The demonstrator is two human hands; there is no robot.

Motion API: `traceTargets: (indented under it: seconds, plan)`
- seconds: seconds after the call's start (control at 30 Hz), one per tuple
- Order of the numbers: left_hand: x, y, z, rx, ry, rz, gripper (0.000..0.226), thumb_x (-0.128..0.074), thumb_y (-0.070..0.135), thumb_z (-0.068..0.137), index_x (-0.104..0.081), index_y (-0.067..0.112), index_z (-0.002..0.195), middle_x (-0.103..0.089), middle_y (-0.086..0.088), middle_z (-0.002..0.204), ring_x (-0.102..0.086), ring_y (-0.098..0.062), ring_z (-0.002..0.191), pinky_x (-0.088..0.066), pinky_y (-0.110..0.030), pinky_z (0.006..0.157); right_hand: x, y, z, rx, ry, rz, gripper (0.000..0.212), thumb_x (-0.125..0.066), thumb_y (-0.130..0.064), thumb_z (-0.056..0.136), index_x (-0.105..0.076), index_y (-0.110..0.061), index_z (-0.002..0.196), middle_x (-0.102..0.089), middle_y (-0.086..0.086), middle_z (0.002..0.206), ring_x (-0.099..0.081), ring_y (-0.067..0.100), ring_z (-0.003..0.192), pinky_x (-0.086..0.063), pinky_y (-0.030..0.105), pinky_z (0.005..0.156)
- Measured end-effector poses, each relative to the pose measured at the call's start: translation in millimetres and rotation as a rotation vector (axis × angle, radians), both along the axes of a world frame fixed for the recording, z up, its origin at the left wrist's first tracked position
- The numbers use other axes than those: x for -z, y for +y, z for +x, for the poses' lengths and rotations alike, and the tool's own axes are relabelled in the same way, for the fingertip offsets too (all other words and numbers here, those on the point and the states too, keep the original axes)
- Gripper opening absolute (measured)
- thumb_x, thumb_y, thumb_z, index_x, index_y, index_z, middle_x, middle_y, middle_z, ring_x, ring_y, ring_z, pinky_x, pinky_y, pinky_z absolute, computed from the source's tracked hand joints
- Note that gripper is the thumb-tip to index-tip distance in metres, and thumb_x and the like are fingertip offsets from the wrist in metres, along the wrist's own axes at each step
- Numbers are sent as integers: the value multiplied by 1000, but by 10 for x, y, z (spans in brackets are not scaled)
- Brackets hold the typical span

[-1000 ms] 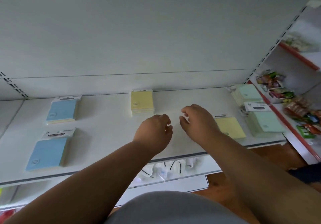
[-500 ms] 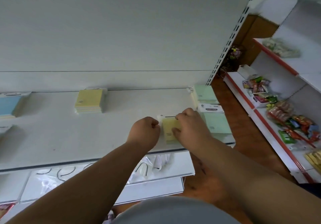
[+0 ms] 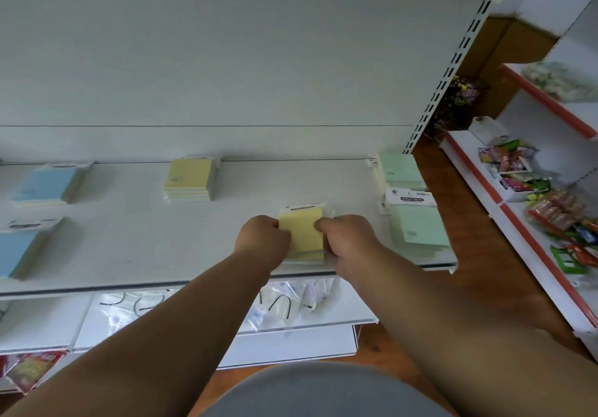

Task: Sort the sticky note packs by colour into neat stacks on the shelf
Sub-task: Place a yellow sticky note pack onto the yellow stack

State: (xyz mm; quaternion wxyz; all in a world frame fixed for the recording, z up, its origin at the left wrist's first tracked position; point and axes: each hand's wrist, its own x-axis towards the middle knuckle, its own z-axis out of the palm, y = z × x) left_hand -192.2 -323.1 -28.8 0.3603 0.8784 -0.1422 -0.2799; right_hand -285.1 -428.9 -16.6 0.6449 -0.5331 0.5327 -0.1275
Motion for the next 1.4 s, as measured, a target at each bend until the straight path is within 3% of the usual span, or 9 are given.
traceTargets:
  seconds: [0.17, 0.27, 0.4, 0.53, 0.73, 0.87, 1.0, 1.17, 1.4]
  plan:
    - [-79, 529, 418, -146, 273, -250, 16, -61, 2, 75, -68, 6, 89, -68, -20, 92, -63, -41, 88, -55, -46, 82, -106, 515, 345, -218, -73, -203, 18, -62, -9, 73, -66, -3, 89, -64, 14, 80, -57, 25, 71, -48, 38, 63]
    - [-36, 945, 584, -128, -91, -251, 13, -60, 10, 83, -58, 21, 89, -63, -2, 93, -60, -20, 80, -46, -27, 63, -101, 860, 582, -316, -137, -323, 33, -58, -4, 77, -67, -19, 105, -70, 4, 98, -66, 22, 91, -54, 37, 79]
    - [78, 1441, 671, -107, -446, -361, 25, -53, 11, 90, -47, 21, 112, -45, 7, 106, -50, -14, 95, -38, -23, 79, -11, 1339, 843, -405, -193, -488, 45, -55, -5, 83, -57, -24, 123, -62, -4, 118, -59, 9, 105, -50, 26, 91]
    - [206, 1705, 753, -70, -293, -368, 34, -46, 10, 91, -42, 25, 121, -53, 5, 117, -52, -12, 104, -37, -23, 82, 175, 1720, 944, -403, -203, -513, 41, -53, -9, 89, -51, -26, 126, -61, -13, 118, -58, 3, 108, -43, 9, 88]
    - [200, 1793, 870, 116, -179, -434, 60, -41, 12, 82, -34, 41, 134, -55, 26, 117, -52, 13, 101, -38, -5, 79, 295, 1963, 996, -328, -120, -629, 45, -48, -20, 96, -38, -30, 139, -55, -20, 117, -49, -6, 97, -37, 11, 81]
    - [194, 1792, 933, 142, -101, -428, 76, -37, 9, 70, -32, 36, 140, -58, 18, 124, -56, -1, 110, -44, -22, 92, 284, 1996, 1003, -339, -94, -570, 43, -47, -21, 97, -39, -27, 139, -60, -9, 124, -56, 12, 108, -43, 26, 91]
    - [188, 1827, 892, 116, -207, -412, 63, -37, 10, 79, -36, 39, 135, -56, 28, 108, -53, 7, 95, -34, 2, 71, 253, 2001, 997, -311, -102, -599, 38, -47, -24, 96, -43, -29, 134, -62, -11, 117, -58, 11, 104, -41, 25, 86]
    - [262, 1924, 850, 181, -303, -313, 55, -38, 9, 80, -40, 28, 132, -57, 8, 113, -53, -13, 96, -39, -23, 77, 293, 2006, 954, -394, -7, -605, 35, -43, -28, 99, -41, -26, 134, -61, -7, 118, -57, 17, 106, -39, 25, 86]
    - [135, 1884, 955, 203, -448, -176, 31, -42, 11, 93, -53, 9, 122, -53, -10, 107, -53, -28, 96, -36, -27, 75, 213, 1944, 963, -324, 73, -701, 27, -48, -30, 97, -49, -16, 120, -62, -3, 99, -58, 20, 88, -38, 25, 72]
